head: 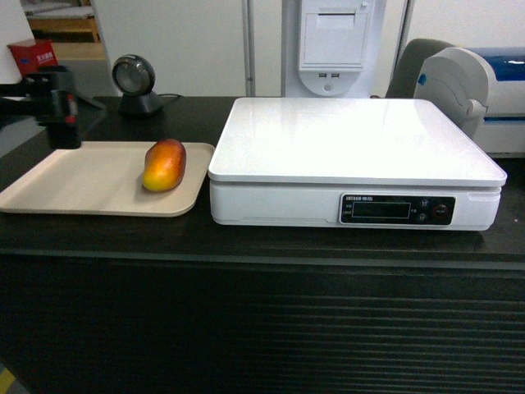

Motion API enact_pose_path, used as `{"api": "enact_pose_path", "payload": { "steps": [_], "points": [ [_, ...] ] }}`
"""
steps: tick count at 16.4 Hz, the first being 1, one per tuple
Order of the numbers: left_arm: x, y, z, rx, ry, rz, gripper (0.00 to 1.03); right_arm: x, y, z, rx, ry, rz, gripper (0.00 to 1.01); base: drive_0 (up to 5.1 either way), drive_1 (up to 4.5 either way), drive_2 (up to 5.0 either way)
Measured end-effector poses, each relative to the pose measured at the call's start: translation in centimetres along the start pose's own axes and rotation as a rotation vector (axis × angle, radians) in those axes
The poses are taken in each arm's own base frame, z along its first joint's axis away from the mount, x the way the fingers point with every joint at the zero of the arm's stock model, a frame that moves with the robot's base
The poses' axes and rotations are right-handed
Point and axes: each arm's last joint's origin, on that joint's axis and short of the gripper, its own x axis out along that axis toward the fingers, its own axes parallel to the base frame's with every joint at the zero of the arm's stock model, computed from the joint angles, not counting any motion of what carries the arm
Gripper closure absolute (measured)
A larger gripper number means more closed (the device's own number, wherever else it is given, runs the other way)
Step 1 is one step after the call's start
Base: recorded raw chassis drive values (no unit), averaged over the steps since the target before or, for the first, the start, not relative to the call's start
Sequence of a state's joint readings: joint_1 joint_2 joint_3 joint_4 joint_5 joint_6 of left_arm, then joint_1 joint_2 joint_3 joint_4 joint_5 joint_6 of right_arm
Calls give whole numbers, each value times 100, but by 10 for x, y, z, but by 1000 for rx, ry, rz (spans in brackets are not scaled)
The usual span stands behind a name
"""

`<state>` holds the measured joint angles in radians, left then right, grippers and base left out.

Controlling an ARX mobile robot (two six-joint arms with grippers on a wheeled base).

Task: Place dark red mango on scale at checkout

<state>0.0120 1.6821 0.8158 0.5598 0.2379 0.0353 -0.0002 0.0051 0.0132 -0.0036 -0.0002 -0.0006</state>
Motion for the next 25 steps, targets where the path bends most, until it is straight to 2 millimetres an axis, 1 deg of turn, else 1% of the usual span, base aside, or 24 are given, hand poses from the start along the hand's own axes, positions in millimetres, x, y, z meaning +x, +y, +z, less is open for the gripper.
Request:
{"api": "enact_pose_path", "payload": {
  "steps": [1,2,3,4,6,8,10,12,14,15,16,17,18,19,22,23,25],
  "points": [
    [25,-2,4,1,23,-22,5,0,0,0,0,0,0,3,0,0,0],
    [45,-4,7,2,39,-43,5,0,0,0,0,0,0,3,0,0,0],
    [61,-5,9,0,56,-59,5,0,0,0,0,0,0,3,0,0,0],
    [67,-6,10,0,62,-63,5,0,0,0,0,0,0,3,0,0,0],
    [73,-6,10,0,71,-66,5,0,0,0,0,0,0,3,0,0,0],
    [84,-7,9,-2,92,-72,5,0,0,0,0,0,0,3,0,0,0],
    [90,-7,8,-3,101,-75,5,0,0,0,0,0,0,3,0,0,0],
    [110,-9,5,-7,139,-80,5,0,0,0,0,0,0,3,0,0,0],
    [137,-9,0,-9,187,-67,5,0,0,0,0,0,0,3,0,0,0],
    [153,-7,1,-14,213,-63,5,0,0,0,0,0,0,3,0,0,0],
    [176,2,3,-28,248,-23,5,0,0,0,0,0,0,3,0,0,0],
    [190,10,-3,-59,322,15,5,0,0,0,0,0,0,3,0,0,0],
    [200,14,-15,-78,394,24,5,0,0,0,0,0,0,3,0,0,0],
    [202,14,-20,-81,420,20,5,0,0,0,0,0,0,3,0,0,0],
    [204,10,-26,-66,459,9,5,0,0,0,0,0,0,3,0,0,0],
    [204,10,-27,-53,459,17,11,0,0,0,0,0,0,3,0,0,0],
    [204,10,-28,-46,458,21,31,0,0,0,0,0,0,3,0,0,0]
  ]
}}
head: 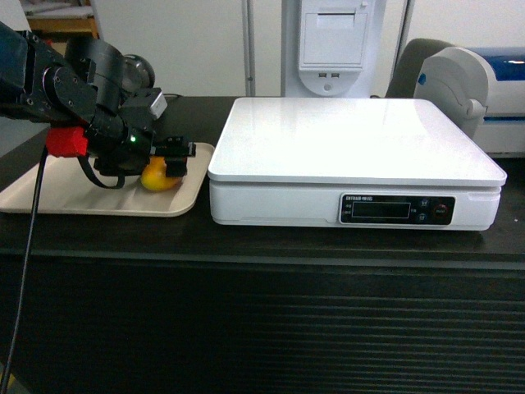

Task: Place dark red mango on scale at checkout

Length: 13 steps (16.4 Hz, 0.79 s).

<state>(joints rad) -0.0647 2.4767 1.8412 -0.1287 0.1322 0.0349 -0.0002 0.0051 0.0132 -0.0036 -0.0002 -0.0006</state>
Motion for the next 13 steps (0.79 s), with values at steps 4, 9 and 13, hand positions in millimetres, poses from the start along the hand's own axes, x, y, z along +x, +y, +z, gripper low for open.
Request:
{"api": "enact_pose_path", "payload": {
  "steps": [4,9,13],
  "points": [
    [-13,-1,-2,21,-20,27,42,0,0,0,0,0,0,3,0,0,0],
    [-95,-47,62,99,-260,-11,43,0,0,0,0,0,0,3,0,0,0],
    [-116,-134,76,166,-293,-170,43,0,0,0,0,0,0,3,0,0,0]
  ]
}}
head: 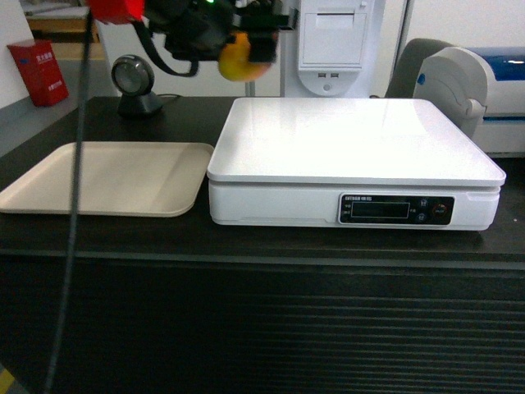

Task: Place dark red mango on scale at checkout

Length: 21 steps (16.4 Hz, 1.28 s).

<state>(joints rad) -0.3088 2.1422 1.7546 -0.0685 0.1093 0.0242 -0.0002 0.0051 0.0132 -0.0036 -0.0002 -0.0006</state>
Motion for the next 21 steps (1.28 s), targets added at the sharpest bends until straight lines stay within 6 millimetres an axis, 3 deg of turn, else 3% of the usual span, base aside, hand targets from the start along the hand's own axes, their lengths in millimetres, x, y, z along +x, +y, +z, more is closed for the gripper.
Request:
{"api": "enact_pose_path", "payload": {
  "steps": [2,7,10,13,16,17,20,21],
  "points": [
    [13,-27,-9,-24,42,-49,43,0,0,0,0,0,0,3,0,0,0],
    [32,-80,-2,-63,50,-108,43,0,0,0,0,0,0,3,0,0,0],
    [54,-106,-16,-87,115,-138,43,0,0,0,0,0,0,3,0,0,0],
    [73,-113,-28,-110,164,-119,43,0,0,0,0,0,0,3,0,0,0],
    [82,-112,-27,-125,174,-86,43,0,0,0,0,0,0,3,0,0,0],
    [83,-112,-28,-129,181,-84,38,0,0,0,0,0,0,3,0,0,0],
    [85,-113,-29,-133,176,-98,5,0,0,0,0,0,0,3,0,0,0],
    [84,-113,-28,-133,166,-101,4,0,0,0,0,0,0,3,0,0,0]
  ]
}}
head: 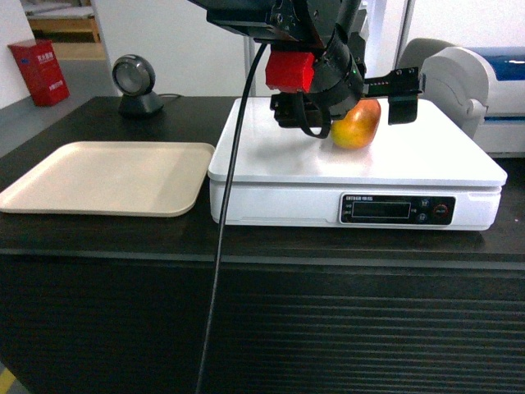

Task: Place dark red mango on scale at checkout

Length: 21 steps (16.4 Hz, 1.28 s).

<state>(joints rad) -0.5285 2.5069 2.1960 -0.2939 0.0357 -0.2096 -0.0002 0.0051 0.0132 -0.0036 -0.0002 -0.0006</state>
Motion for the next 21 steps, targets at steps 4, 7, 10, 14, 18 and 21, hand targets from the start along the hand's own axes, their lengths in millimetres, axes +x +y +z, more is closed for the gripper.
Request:
{"api": "enact_pose_path", "payload": {
  "steps": [4,7,10,14,18,21],
  "points": [
    [-25,8,11,32,-145,-7,5,0,0,0,0,0,0,3,0,0,0],
    [-116,24,56,56,-427,-20,5,0,0,0,0,0,0,3,0,0,0],
    [-272,112,10,85,-614,279,5,0,0,0,0,0,0,3,0,0,0],
    [-341,123,-80,38,-726,492,52,0,0,0,0,0,0,3,0,0,0],
    [-331,123,-147,30,-626,469,92,0,0,0,0,0,0,3,0,0,0],
    [-343,128,-160,39,-657,473,101,0,0,0,0,0,0,3,0,0,0]
  ]
}}
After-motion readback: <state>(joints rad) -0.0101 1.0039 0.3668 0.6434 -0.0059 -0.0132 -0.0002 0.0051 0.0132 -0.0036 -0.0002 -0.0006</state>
